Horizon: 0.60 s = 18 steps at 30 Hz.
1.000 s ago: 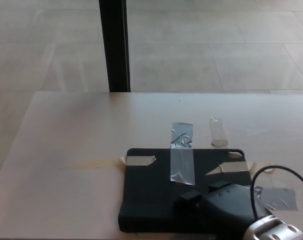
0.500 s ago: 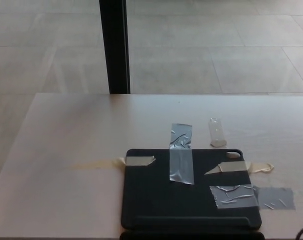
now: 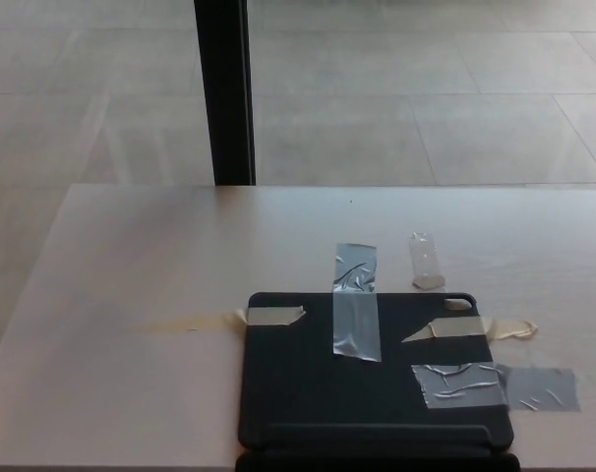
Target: The robot uses its right hand to open a folded tablet cover kept in the middle of the desk
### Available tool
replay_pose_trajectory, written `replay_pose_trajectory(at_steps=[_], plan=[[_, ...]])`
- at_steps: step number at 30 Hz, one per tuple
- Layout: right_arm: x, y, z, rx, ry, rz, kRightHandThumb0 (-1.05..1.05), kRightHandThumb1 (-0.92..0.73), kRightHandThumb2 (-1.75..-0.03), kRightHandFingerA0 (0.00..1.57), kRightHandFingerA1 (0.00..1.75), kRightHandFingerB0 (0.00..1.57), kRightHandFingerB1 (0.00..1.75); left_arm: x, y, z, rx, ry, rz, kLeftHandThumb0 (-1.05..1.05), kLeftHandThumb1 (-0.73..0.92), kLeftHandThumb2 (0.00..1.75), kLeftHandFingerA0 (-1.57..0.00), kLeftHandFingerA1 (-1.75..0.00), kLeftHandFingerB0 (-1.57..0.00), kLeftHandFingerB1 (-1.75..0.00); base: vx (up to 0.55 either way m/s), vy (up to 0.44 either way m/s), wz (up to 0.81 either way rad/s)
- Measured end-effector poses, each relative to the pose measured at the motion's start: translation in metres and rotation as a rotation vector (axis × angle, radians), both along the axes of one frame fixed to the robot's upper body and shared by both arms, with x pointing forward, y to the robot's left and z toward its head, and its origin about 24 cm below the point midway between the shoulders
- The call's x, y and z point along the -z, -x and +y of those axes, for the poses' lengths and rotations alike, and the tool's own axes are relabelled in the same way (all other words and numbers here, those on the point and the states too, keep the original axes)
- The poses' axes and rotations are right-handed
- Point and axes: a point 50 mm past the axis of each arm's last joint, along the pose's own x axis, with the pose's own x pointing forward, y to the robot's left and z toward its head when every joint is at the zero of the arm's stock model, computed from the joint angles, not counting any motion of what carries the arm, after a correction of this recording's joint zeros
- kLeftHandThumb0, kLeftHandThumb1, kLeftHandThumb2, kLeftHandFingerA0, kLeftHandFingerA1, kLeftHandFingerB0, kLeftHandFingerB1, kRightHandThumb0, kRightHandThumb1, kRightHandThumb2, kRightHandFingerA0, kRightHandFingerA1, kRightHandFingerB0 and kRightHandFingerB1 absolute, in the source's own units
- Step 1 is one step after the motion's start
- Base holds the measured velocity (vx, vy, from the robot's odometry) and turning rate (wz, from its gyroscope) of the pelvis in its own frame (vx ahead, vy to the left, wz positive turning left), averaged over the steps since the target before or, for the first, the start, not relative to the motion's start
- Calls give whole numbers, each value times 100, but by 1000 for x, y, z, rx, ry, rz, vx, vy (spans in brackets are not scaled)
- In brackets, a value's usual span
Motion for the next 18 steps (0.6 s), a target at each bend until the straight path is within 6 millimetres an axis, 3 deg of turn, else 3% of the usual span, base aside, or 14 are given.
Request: replay_pose_trajectory(at_steps=[1, 2, 3, 4, 6, 7, 9, 10, 11, 13, 15, 16, 17, 18], plan=[[0, 0, -2, 13, -16, 1, -101, -92, -79, 61, 95, 31, 40, 0, 0, 0, -1, 1, -1, -76, 77, 63, -67, -81, -40, -61, 0, 0, 0], [-1, 0, -3, 21, -26, 1, -101, -92, -75, 57, 86, 28, 40, 0, 0, 0, -1, 1, -2, -78, 58, 92, -65, -81, -39, -65, 0, 0, 0], [-2, 0, -5, 29, -35, -2, -96, -79, -118, 59, 78, 25, 50, 0, 0, 0, -2, 2, -3, -74, 77, 63, -65, -80, -39, -61, 0, 0, 0], [-6, -2, -7, 38, -49, -14, -97, -92, -78, 52, 61, 27, 38, 0, 0, 0, -3, 2, -4, -74, 78, 63, -63, -78, -39, -60, 0, 0, 0], [-16, -7, -12, 58, -69, -52, -103, -92, -78, 58, 64, 30, 37, 0, 0, 0, -3, 2, -5, -75, 77, 63, -64, -79, -40, -60, 0, 0, 0], [-23, -11, -17, 75, -80, -80, -98, -83, -122, 56, 67, 24, 48, 0, 0, 0, -3, 2, -4, -78, 58, 91, -62, -79, -39, -64, 0, 0, 0], [-33, -18, -23, 99, -91, -123, -95, -84, -121, 57, 70, 26, 48, 0, 1, 0, -4, 3, -2, -76, 77, 63, -65, -80, -40, -61, 0, 0, 0], [-38, -21, -26, 110, -96, -143, -97, -85, -122, 57, 69, 26, 47, 0, 1, 0, -4, 3, -1, -76, 77, 63, -65, -79, -41, -61, 0, 0, 0], [-46, -26, -32, 127, -104, -177, -87, -92, -77, 62, 63, 32, 37, 1, 2, 0, -5, 3, 1, -76, 77, 63, -66, -80, -41, -61, 0, 0, 0], [-61, -35, -43, 162, -113, -244, -86, -92, -77, 65, 75, 33, 37, 1, 3, 0, -5, 2, 4, -77, 77, 63, -65, -79, -40, -61, 0, 0, 0], [-75, -43, -53, 194, -120, -306, -90, -92, -77, 64, 56, 33, 35, 1, 3, 0, -5, 2, 5, -76, 77, 63, -64, -80, -40, -61, 0, 0, 0], [-83, -46, -58, 211, -123, -337, -84, -78, -114, 57, 64, 30, 50, 1, 3, 0, -5, 2, 6, -76, 77, 63, -64, -79, -40, -60, 0, 0, 0], [-91, -49, -63, 226, -123, -371, -77, -92, -76, 66, 55, 36, 38, 1, 3, 0, -5, 2, 6, -78, 58, 92, -61, -78, -39, -64, 0, 0, 0], [-97, -51, -68, 240, -122, -397, -77, -92, -76, 66, 55, 36, 38, 1, 4, 0, -5, 2, 7, -78, 58, 92, -61, -78, -39, -64, 0, 0, 0]])
